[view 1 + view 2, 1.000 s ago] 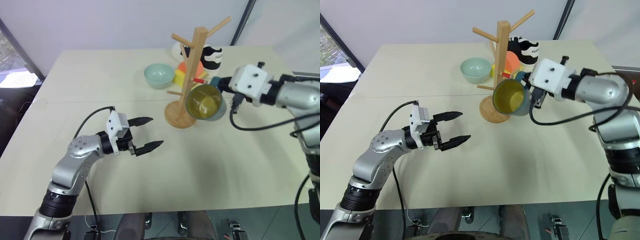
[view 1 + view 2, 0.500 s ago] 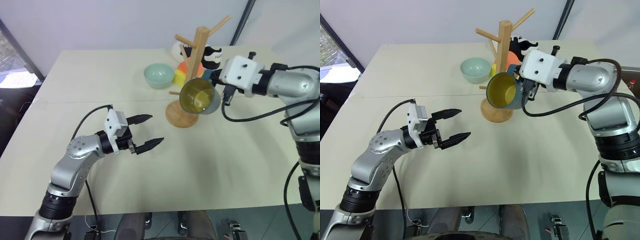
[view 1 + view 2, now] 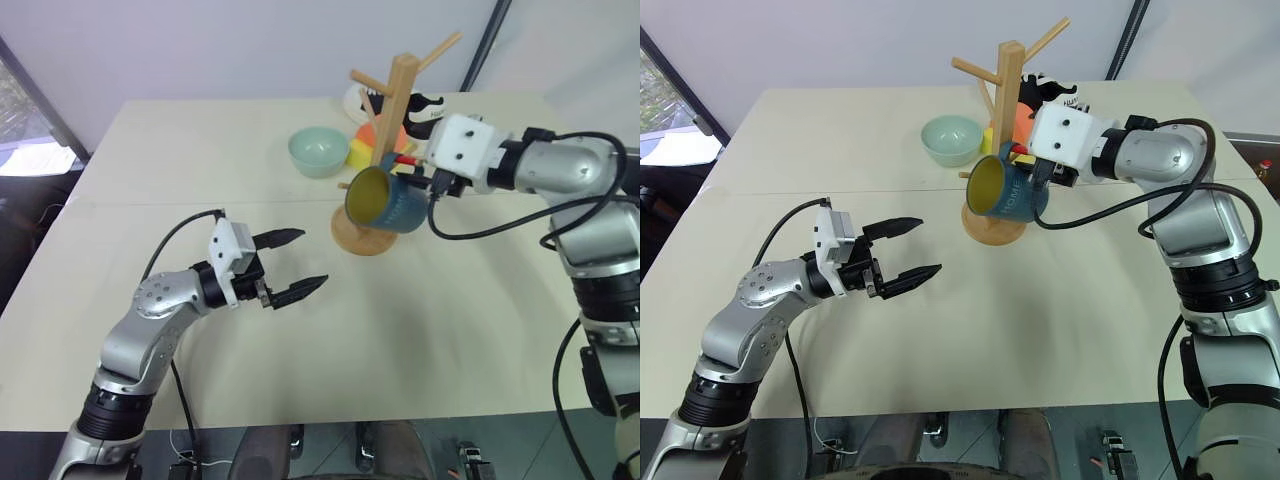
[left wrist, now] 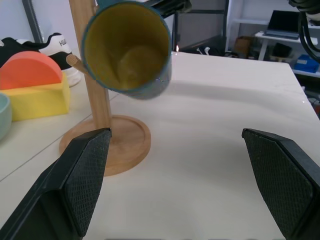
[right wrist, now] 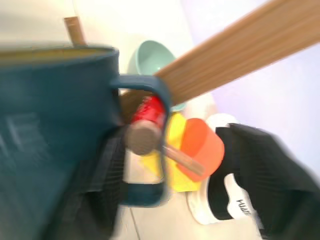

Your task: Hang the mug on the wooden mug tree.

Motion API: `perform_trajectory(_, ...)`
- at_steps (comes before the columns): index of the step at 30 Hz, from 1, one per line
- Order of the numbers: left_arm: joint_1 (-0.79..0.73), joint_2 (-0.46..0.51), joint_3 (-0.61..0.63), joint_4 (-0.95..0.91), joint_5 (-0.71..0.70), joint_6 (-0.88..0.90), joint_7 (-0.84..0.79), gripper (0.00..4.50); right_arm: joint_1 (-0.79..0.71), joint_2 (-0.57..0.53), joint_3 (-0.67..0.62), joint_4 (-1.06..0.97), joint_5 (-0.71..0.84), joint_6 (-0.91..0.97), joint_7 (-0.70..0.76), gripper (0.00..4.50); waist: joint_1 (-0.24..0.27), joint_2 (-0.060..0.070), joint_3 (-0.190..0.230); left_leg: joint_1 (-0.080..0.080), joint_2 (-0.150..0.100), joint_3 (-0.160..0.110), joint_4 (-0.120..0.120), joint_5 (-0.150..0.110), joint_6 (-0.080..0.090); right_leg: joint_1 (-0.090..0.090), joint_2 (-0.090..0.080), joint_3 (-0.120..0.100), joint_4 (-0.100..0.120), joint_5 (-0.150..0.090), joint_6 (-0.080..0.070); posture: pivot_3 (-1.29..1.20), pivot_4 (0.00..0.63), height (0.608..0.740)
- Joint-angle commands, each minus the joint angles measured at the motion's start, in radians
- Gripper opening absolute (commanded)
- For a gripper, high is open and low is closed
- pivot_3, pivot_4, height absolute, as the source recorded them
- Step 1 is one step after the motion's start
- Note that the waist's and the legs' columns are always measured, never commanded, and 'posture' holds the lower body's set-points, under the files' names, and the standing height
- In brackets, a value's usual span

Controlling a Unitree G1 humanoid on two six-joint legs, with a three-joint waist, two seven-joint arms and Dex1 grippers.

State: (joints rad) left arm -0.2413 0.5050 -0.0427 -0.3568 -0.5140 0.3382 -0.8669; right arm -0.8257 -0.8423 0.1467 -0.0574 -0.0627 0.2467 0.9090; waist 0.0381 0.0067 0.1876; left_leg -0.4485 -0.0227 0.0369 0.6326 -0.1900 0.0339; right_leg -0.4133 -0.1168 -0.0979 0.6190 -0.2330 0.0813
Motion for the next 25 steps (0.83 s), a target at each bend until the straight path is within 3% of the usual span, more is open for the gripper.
perform_trajectory(1,0.002,0.008,0.035,-0.034,-0.018,-0.006,0.007,4.5,0.03,-0.046,-0.13,-0.066,0.067,0.018,0.01,3.37,0.003,0.0,0.0,0.0,0.0,0.0,0.0,0.0,0.0,0.0,0.0,0.0,0.0,0.0,0.0,0.0,0.15,0.732)
perform_trajectory(5,0.017,-0.001,0.073,-0.015,-0.029,0.023,0.052,4.5,0.127,-0.029,-0.296,-0.076,0.2,0.101,-0.011,3.37,0.001,0.0,0.0,0.0,0.0,0.0,0.0,0.0,0.001,0.0,0.0,0.0,0.0,0.0,0.001,0.0,0.15,0.732)
perform_trajectory(11,0.06,-0.042,0.159,0.066,-0.008,0.033,0.187,4.5,0.34,0.118,-0.505,-0.056,0.418,0.183,-0.066,3.37,0.0,-0.001,0.0,0.005,0.001,0.0,0.0,-0.001,0.0,0.005,0.0,0.001,0.0,0.001,0.001,0.0,0.15,0.732)
perform_trajectory(17,0.123,-0.136,0.29,0.211,0.017,-0.033,0.355,4.5,0.516,0.308,-0.505,0.069,0.433,0.069,-0.15,3.37,-0.001,0.0,-0.001,0.006,0.002,0.001,0.0,0.0,0.0,0.004,0.0,0.002,0.0,0.002,0.003,0.0,0.15,0.732)
perform_trajectory(25,0.216,-0.155,0.314,0.216,0.064,-0.085,0.406,4.5,0.56,0.39,-0.437,0.201,0.4,-0.07,-0.18,3.37,-0.001,0.0,-0.001,0.006,0.002,0.003,0.0,-0.001,-0.001,0.003,-0.001,0.003,-0.001,0.003,0.001,0.0,0.15,0.732)
